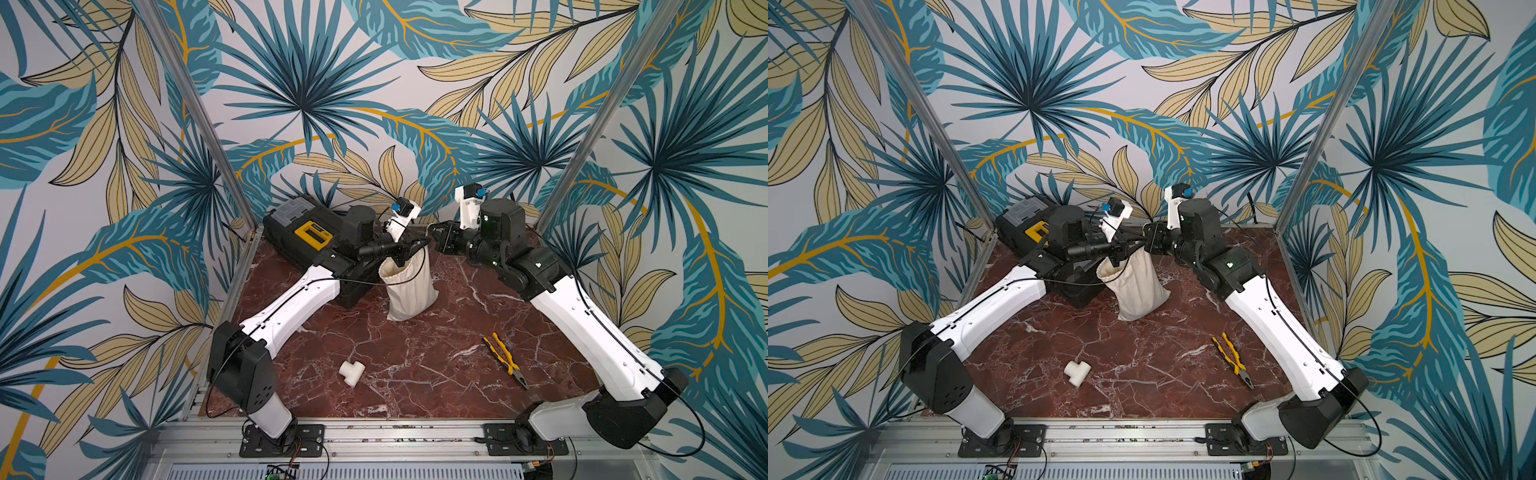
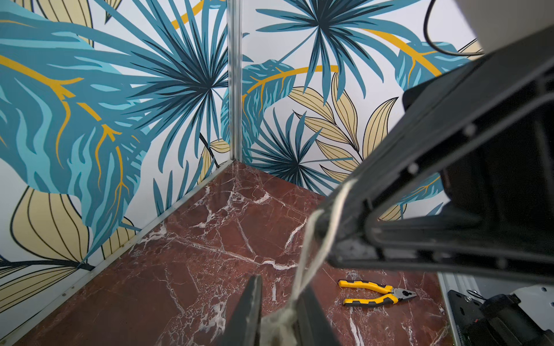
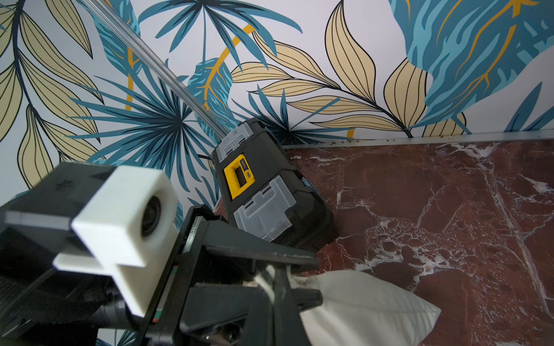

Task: Close the soil bag
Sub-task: Frap the soil bag at the center of the board.

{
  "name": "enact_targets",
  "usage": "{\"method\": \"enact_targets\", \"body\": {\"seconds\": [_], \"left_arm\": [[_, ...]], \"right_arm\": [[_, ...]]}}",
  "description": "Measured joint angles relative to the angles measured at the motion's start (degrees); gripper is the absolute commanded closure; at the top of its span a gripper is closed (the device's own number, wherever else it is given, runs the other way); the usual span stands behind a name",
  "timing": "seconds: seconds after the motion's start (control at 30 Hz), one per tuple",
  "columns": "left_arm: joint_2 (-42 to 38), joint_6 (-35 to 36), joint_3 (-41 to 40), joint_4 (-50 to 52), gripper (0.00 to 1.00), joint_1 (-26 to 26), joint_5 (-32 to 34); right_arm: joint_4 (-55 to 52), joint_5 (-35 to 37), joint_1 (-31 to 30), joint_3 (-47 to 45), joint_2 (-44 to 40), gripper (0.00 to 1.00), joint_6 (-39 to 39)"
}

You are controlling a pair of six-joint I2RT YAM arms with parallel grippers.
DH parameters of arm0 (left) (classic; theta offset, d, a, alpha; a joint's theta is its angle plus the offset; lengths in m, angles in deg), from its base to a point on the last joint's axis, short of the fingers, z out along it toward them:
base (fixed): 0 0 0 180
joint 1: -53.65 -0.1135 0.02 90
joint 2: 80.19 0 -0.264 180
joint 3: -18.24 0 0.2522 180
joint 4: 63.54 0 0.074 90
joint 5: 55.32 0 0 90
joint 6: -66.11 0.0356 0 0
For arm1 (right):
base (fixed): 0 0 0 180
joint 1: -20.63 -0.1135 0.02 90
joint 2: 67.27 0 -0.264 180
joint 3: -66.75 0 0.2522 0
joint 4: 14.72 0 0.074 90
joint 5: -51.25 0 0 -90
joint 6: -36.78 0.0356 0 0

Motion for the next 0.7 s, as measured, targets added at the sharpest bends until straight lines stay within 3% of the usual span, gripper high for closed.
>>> {"method": "enact_targets", "body": {"seconds": [0.2, 0.7], "left_arm": [[1.0, 2.0, 1.8, 2.6, 0.94, 0.0, 1.7], [1.0, 7.7, 3.1, 5.9, 0.9, 1.0, 5.0]], "right_arm": [[0.0, -0.2, 0.0, 0.6, 1.2, 1.0, 0.1], [-1.9, 0.0, -0.1, 3.7, 2.8, 1.0, 0.2]]}}
